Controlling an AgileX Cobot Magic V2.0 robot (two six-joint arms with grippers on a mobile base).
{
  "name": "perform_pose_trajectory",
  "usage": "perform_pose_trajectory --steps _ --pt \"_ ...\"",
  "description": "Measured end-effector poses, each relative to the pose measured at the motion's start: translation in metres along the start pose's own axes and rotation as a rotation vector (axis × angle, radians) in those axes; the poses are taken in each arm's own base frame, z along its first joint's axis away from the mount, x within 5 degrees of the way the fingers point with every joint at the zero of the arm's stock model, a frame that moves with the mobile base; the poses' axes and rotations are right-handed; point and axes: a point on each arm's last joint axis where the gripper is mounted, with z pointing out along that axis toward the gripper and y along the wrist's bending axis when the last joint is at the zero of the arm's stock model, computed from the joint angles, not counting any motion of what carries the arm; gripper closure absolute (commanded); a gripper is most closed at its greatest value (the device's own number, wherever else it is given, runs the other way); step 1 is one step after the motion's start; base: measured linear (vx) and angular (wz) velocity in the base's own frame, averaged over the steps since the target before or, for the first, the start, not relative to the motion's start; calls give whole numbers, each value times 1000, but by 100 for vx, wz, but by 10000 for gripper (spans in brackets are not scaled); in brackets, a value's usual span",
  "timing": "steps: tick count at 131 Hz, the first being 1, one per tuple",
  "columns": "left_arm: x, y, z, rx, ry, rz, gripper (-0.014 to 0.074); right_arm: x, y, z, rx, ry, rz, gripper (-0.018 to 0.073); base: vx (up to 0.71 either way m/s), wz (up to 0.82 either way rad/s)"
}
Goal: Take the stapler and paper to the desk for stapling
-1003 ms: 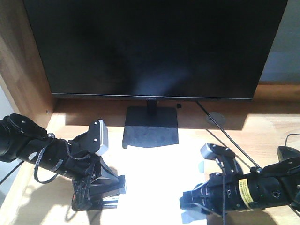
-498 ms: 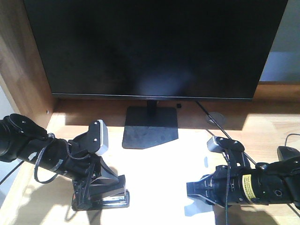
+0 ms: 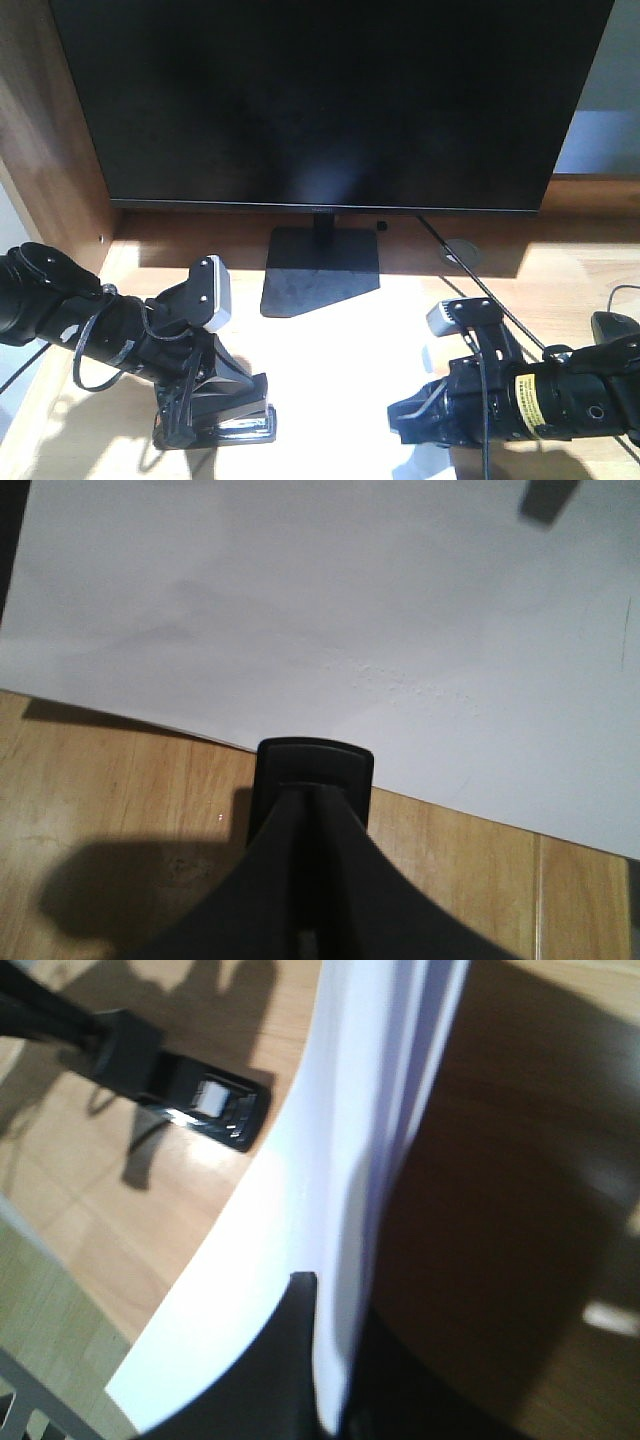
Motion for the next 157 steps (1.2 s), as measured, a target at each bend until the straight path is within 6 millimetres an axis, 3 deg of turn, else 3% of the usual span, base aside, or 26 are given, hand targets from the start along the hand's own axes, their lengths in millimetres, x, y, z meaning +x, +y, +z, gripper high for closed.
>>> perform_pose_trajectory --steps 24,106,134,157 --pt "0 0 0 0 0 0 603 -3 10 -1 -112 -41 -97 562 0 0" --pt "0 0 0 0 0 0 603 -10 24 -4 -260 -125 -139 562 0 0" --pt "0 0 0 0 0 0 603 -11 18 -2 -203 -118 2 562 0 0" --pt "0 0 0 0 0 0 603 -6 7 10 -181 -68 122 562 0 0"
